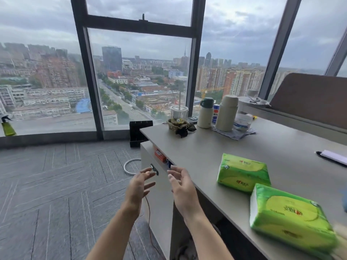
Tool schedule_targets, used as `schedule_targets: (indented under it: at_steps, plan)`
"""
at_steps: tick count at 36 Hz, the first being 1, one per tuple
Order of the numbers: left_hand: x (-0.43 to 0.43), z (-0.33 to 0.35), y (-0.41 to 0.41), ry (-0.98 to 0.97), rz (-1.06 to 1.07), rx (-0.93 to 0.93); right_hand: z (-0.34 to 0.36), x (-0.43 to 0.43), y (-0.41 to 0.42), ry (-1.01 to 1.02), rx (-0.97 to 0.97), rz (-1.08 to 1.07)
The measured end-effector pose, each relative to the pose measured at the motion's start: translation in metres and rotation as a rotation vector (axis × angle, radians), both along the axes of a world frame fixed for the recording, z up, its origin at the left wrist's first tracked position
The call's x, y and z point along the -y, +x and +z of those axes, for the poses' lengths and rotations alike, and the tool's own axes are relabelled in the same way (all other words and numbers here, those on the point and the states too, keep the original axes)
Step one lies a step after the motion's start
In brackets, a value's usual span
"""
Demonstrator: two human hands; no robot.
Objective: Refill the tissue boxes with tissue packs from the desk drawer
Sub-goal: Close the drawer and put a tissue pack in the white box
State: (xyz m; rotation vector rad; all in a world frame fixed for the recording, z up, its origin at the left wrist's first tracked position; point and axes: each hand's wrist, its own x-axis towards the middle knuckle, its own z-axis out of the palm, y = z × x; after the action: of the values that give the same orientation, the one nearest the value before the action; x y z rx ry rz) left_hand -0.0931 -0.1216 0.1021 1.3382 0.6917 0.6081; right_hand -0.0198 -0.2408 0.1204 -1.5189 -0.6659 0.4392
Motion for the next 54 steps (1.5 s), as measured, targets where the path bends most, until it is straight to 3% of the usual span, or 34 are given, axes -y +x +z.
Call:
schedule_targets:
  at_steps: [8, 14, 19, 24, 26, 28, 32, 42, 54]
  plan:
    - [0.07, 0.061, 0.008, 0.119, -0.136, 0.186, 0.066, 0.078, 0.002, 0.165, 0.205, -0.13]
    - [0.138, 0.074, 0.034, 0.206, -0.326, 0.246, 0.083, 0.162, 0.013, 0.143, 0.381, -0.377]
    - [0.181, 0.054, 0.051, 0.325, -0.454, 0.206, 0.055, 0.226, 0.027, -0.003, 0.483, -0.605]
    - [0.204, 0.039, 0.057, 0.422, -0.509, 0.062, 0.023, 0.267, 0.034, -0.135, 0.463, -0.715]
    - [0.208, 0.033, 0.062, 0.378, -0.573, 0.024, 0.017, 0.275, 0.035, -0.214, 0.428, -0.699]
    - [0.21, 0.026, 0.067, 0.291, -0.637, 0.045, 0.013, 0.278, 0.035, -0.282, 0.389, -0.649]
    - [0.21, 0.023, 0.073, 0.365, -0.594, 0.042, 0.009, 0.277, 0.037, -0.329, 0.403, -0.619]
    - [0.234, 0.039, 0.088, 0.416, -0.547, 0.103, 0.019, 0.297, 0.045, -0.231, 0.456, -0.746]
    - [0.347, 0.099, 0.139, 0.465, -0.749, 0.297, 0.072, 0.41, 0.056, -0.162, 0.52, -0.976]
